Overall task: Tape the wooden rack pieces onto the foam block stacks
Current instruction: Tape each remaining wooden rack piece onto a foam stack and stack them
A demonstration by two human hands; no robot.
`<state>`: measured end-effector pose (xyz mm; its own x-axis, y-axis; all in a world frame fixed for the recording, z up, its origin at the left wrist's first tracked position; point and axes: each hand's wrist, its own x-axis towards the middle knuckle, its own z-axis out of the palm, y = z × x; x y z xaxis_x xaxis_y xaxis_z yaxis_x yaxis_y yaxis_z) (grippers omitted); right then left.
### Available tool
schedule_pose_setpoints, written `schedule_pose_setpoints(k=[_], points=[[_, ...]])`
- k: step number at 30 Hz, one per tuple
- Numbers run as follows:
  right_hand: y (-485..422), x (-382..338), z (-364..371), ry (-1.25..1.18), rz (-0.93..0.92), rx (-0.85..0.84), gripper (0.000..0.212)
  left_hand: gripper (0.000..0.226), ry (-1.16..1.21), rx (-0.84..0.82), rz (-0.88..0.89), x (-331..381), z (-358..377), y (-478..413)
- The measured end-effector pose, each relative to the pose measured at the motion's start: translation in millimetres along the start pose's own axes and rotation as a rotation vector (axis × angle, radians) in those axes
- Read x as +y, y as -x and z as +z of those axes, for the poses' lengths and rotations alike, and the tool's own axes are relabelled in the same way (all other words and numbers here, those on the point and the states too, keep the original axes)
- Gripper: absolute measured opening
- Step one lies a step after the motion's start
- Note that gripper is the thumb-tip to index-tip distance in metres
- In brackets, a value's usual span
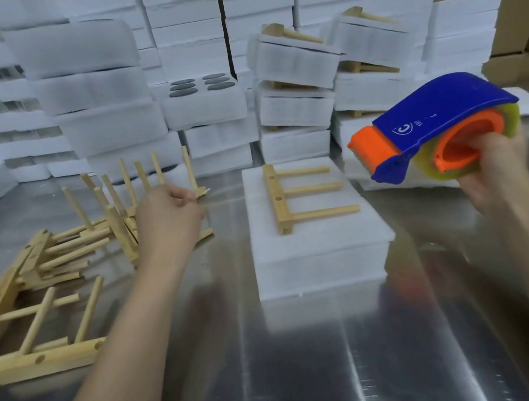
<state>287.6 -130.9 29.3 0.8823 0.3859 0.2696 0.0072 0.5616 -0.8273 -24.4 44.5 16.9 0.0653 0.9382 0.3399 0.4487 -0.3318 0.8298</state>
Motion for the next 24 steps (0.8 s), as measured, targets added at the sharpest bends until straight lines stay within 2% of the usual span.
schedule_pose_setpoints(k=[11, 14, 17, 19, 21, 24], points=[[-2.6, 2.4, -6.2, 0.001, 0.015, 0.015, 0.055, 0.013, -0.391, -0.260, 0.106, -7.8, 44.1, 32.0], [-5.1, 3.7, -7.8, 0.007, 0.015, 0.029, 0.057, 0.021, -0.473, -0.327, 0.186, -9.2, 50.1, 37.7], [-7.9, 5.1, -8.9, 0.000, 0.017, 0.029, 0.060, 0.035, -0.673, -0.306, 0.307, -10.4, 51.1, 40.0], [-9.2, 5.6, -9.3, -0.004, 0.021, 0.029, 0.060, 0.040, -0.726, -0.318, 0.369, -11.2, 51.7, 39.1], [-10.0, 6.1, -10.4, -0.003, 0.027, 0.025, 0.059, 0.041, -0.718, -0.367, 0.368, -11.9, 51.2, 35.8], [-9.6, 6.8, -11.2, 0.023, 0.040, 0.016, 0.056, 0.044, -0.708, -0.483, 0.271, -8.4, 41.0, 24.0]])
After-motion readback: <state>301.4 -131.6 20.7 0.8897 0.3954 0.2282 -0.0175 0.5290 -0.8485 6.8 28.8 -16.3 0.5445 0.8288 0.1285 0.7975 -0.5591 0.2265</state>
